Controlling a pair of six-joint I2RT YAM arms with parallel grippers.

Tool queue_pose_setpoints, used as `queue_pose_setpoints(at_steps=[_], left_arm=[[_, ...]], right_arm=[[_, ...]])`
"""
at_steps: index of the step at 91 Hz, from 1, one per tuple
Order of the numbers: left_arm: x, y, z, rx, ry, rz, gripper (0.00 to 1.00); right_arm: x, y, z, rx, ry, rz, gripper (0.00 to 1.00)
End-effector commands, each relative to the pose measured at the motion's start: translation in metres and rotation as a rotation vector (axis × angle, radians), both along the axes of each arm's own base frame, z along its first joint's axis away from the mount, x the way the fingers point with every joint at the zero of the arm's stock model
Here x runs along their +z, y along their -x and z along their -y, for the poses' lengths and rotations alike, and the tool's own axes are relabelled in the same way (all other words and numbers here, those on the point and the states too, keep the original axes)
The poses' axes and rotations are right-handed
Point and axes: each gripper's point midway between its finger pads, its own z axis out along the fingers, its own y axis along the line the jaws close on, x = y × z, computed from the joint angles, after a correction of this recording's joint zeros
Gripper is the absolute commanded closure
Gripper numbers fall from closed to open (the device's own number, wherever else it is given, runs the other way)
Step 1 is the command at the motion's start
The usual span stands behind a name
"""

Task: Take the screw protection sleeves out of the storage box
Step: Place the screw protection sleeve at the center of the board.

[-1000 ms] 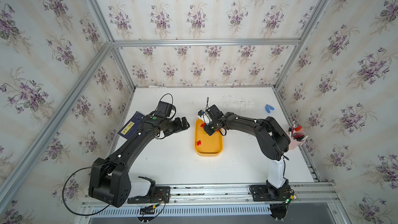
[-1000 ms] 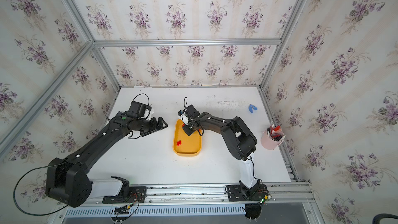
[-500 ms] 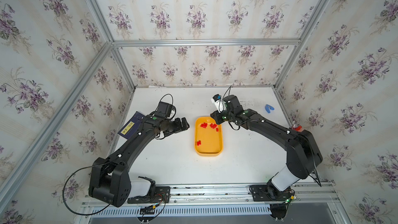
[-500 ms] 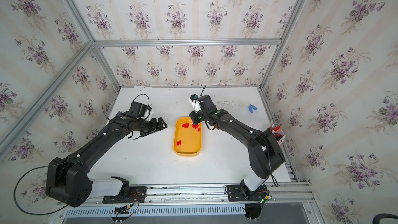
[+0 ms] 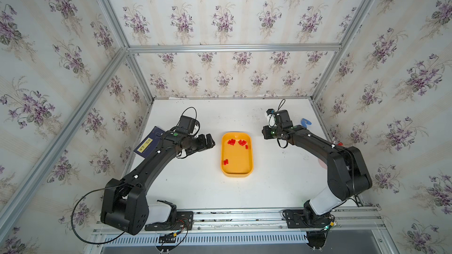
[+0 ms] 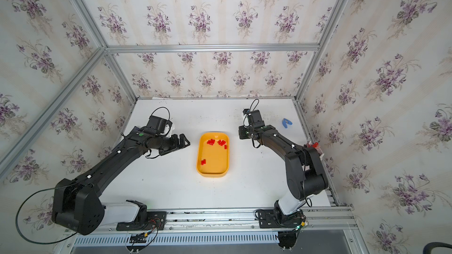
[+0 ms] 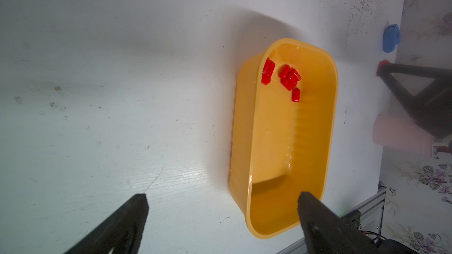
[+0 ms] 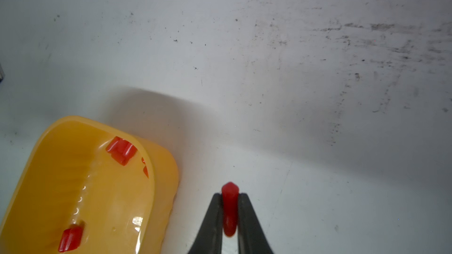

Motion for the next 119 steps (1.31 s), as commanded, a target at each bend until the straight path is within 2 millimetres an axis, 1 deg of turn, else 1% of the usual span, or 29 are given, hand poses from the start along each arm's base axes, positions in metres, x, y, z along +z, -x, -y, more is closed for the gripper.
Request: queue_pose_setpoints(at_steps=[1, 7, 9, 16, 18, 22, 32, 51, 63, 93, 119], left_arm=[[0.002, 0.000, -0.001, -0.009, -0.011, 0.010, 0.00], [0.002, 0.001, -0.002, -0.011, -0.013, 0.011, 0.00], [0.002, 0.001, -0.002, -0.011, -0.014, 0.010, 0.00], [0.002, 0.002, -0.002, -0.012, -0.016, 0.010, 0.00], [0.001, 0.002, -0.002, -0.013, -0.017, 0.008, 0.00], [0.001, 0.002, -0.003, -0.013, -0.019, 0.010, 0.00], [0.001, 0.002, -0.003, -0.014, -0.021, 0.009, 0.00], [-0.001, 0.002, -0.003, -0.013, -0.023, 0.004, 0.00], [-0.003, 0.002, -0.003, -0.013, -0.024, 0.004, 0.00], [-0.003, 0.003, -0.003, -0.015, -0.023, 0.008, 0.00], [-0.002, 0.003, -0.003, -0.015, -0.018, 0.010, 0.00]], right_arm=[[-0.018, -0.007, 0.006, -0.005, 0.058, -0.007, 0.84], [-0.029, -0.008, 0.007, -0.007, 0.068, -0.024, 0.84], [-0.039, -0.008, 0.008, -0.009, 0.076, -0.041, 0.84], [-0.055, -0.009, 0.008, -0.008, 0.085, -0.073, 0.85], [-0.056, -0.009, 0.007, -0.008, 0.085, -0.075, 0.85], [-0.065, -0.009, 0.007, -0.009, 0.086, -0.094, 0.85], [-0.076, -0.010, 0.007, -0.015, 0.085, -0.110, 0.85], [-0.083, -0.009, 0.008, -0.017, 0.095, -0.123, 0.84], [-0.084, -0.008, 0.009, -0.019, 0.102, -0.129, 0.83], [-0.084, -0.005, 0.010, -0.024, 0.106, -0.141, 0.75], [-0.072, -0.008, 0.011, -0.031, 0.107, -0.114, 0.73]])
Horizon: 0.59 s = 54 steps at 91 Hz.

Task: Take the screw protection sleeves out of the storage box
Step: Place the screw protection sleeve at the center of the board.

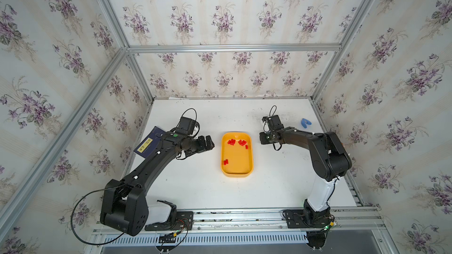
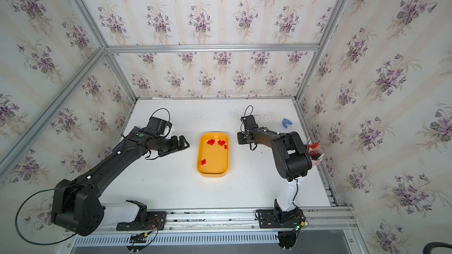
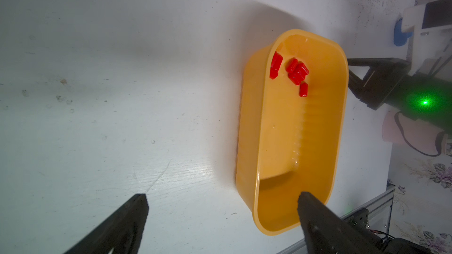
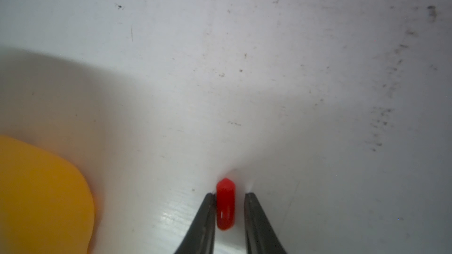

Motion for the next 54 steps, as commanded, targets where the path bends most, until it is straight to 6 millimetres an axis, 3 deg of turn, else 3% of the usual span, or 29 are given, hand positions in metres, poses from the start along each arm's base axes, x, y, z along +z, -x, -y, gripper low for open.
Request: queue_pose_setpoints(at_steps=[1, 26, 54], left_arm=[[0.003, -0.003, 0.001, -0.006, 0.004, 0.020, 0.00], [0.002, -0.002, 0.001, -0.007, 0.007, 0.020, 0.00], [0.000, -0.001, 0.004, -0.014, 0.021, 0.020, 0.00]], right_arm=[[0.006, 0.001, 0.003, -0.016, 0.009, 0.000, 0.72], [0.025, -0.005, 0.002, -0.023, 0.000, 0.040, 0.70], [0.075, -0.007, -0.004, -0.025, -0.067, 0.122, 0.68]])
